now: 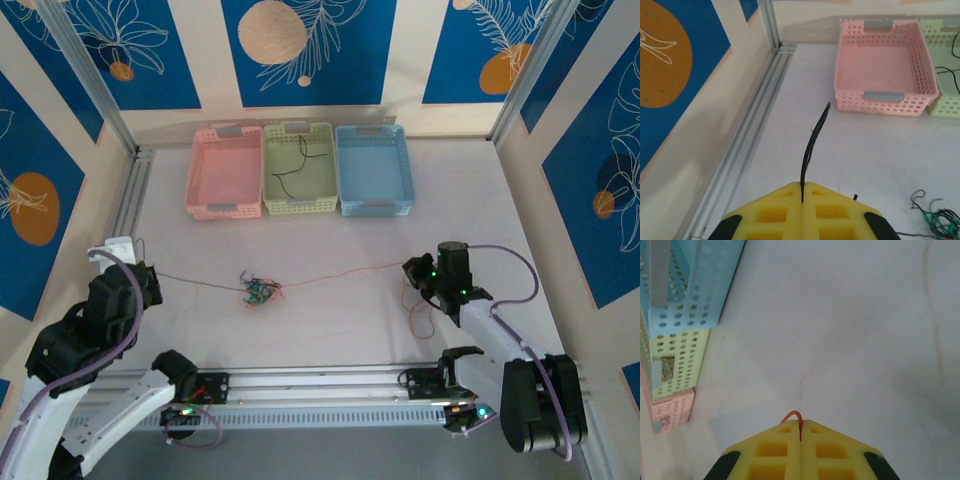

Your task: Untangle the cables

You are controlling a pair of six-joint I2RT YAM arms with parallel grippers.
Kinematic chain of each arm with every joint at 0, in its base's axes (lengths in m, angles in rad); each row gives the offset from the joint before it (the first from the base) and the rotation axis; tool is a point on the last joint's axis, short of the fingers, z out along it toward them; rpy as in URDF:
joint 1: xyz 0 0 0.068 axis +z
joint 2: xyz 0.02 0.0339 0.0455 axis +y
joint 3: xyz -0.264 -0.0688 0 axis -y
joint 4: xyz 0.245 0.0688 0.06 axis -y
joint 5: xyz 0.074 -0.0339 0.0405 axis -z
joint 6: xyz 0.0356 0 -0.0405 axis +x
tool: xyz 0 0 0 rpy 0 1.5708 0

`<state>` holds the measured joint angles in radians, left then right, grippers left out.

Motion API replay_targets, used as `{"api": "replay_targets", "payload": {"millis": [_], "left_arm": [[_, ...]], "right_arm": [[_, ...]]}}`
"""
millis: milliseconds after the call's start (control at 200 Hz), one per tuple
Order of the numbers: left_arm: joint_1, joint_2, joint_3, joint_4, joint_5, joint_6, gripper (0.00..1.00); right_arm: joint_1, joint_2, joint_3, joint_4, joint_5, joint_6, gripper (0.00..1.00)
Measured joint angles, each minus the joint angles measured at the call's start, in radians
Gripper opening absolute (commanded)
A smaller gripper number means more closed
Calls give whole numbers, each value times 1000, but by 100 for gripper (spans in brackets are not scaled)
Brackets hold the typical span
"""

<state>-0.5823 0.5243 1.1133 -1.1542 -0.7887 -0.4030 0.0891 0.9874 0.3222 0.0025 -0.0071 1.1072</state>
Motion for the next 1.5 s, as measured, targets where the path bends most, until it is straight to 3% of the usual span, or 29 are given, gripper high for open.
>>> {"api": "replay_targets", "payload": {"millis": [430, 1015, 1501], "left_arm": [[0, 40, 57, 14, -17, 48, 0], [0, 46, 118, 34, -62, 143, 0], [0, 40, 82, 58, -66, 155, 0]], "right_arm": [[-273, -43, -35, -57, -43, -57, 0], [-416, -47, -43, -79, -105, -88, 0], [-545, -49, -34, -149, -42, -138, 0]]}}
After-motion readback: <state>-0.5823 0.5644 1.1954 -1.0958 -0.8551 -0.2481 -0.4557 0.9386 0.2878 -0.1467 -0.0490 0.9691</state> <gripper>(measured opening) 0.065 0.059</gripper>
